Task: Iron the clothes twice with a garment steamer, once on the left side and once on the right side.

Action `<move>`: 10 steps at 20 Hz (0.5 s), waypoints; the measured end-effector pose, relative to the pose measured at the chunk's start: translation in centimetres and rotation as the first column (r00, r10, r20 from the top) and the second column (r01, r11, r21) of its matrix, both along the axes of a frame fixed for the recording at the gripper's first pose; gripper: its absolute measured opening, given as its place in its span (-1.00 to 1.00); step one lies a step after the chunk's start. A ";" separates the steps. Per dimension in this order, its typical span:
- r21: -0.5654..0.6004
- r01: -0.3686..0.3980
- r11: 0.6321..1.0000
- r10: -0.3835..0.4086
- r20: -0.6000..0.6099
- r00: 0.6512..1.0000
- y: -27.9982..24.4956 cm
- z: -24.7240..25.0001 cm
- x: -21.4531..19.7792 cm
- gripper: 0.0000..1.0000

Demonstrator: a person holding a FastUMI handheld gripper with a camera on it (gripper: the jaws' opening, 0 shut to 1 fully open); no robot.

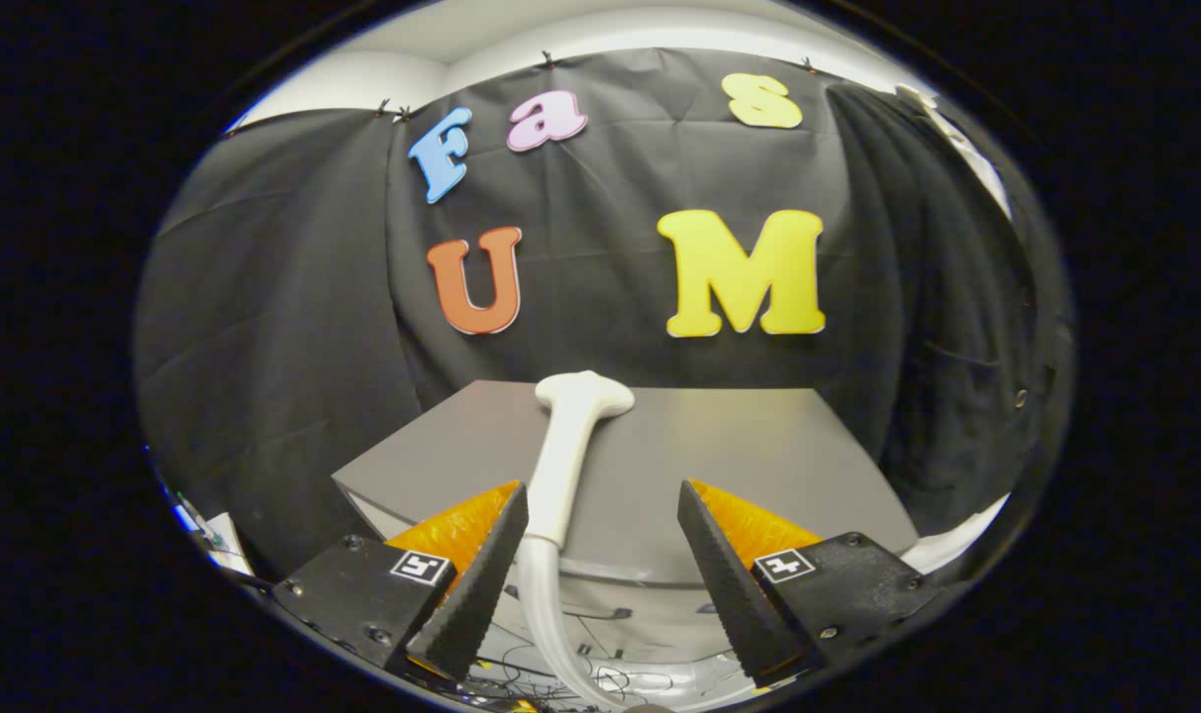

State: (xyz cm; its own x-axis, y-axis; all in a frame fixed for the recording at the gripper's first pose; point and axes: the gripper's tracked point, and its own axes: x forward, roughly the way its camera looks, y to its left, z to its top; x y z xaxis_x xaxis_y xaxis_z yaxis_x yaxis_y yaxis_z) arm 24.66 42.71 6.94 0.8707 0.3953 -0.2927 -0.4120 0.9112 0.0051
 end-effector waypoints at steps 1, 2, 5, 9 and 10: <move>-0.021 0.002 1.000 -0.002 -0.023 1.000 1.1 -0.9 1.0 0.93; -0.034 0.001 0.999 -0.003 -0.038 0.999 1.9 -1.6 2.0 0.90; -0.069 0.017 0.997 -0.025 -0.111 0.993 3.4 -3.8 4.1 0.78; -0.069 0.037 0.997 -0.045 -0.120 0.992 4.3 -3.8 5.0 0.38; -0.059 0.038 0.998 -0.045 -0.131 0.990 4.5 -3.9 4.9 0.28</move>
